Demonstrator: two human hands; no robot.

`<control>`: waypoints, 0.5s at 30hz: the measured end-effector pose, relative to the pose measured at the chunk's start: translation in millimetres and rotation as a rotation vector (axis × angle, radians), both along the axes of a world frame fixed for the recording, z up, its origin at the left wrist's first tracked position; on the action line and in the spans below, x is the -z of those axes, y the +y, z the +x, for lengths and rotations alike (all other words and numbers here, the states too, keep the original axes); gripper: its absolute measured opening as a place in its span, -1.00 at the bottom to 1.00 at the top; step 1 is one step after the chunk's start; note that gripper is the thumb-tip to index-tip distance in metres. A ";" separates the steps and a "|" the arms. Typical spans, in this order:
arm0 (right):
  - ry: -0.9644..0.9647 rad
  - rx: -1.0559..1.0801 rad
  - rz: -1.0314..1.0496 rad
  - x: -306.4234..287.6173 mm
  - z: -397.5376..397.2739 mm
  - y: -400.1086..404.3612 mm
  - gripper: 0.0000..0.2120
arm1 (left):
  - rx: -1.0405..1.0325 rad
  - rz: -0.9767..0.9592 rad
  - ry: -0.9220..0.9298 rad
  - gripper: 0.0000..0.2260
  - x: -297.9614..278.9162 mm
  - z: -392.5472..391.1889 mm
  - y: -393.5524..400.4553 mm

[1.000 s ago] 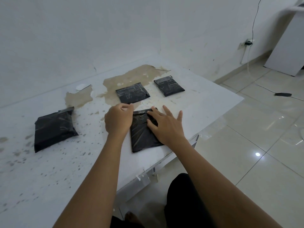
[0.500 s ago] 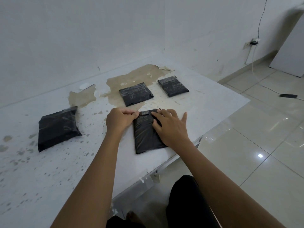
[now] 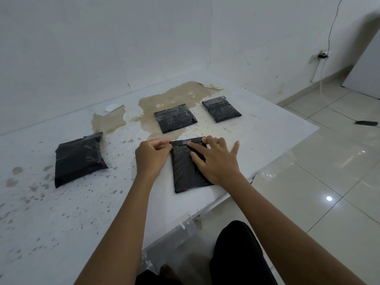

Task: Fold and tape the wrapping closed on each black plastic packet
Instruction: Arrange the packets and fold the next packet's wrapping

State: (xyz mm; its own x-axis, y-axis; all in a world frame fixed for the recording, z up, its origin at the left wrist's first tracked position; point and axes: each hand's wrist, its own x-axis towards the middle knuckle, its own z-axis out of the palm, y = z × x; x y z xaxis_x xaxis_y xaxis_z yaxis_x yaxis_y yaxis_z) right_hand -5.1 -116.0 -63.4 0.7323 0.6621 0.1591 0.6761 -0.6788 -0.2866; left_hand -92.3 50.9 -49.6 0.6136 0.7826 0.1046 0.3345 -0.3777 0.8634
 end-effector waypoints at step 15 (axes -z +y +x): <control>-0.010 0.012 0.006 0.5 0.0 0.6 -0.61 | 0.186 0.599 0.220 -0.57 -10.0 -1.3 -35.8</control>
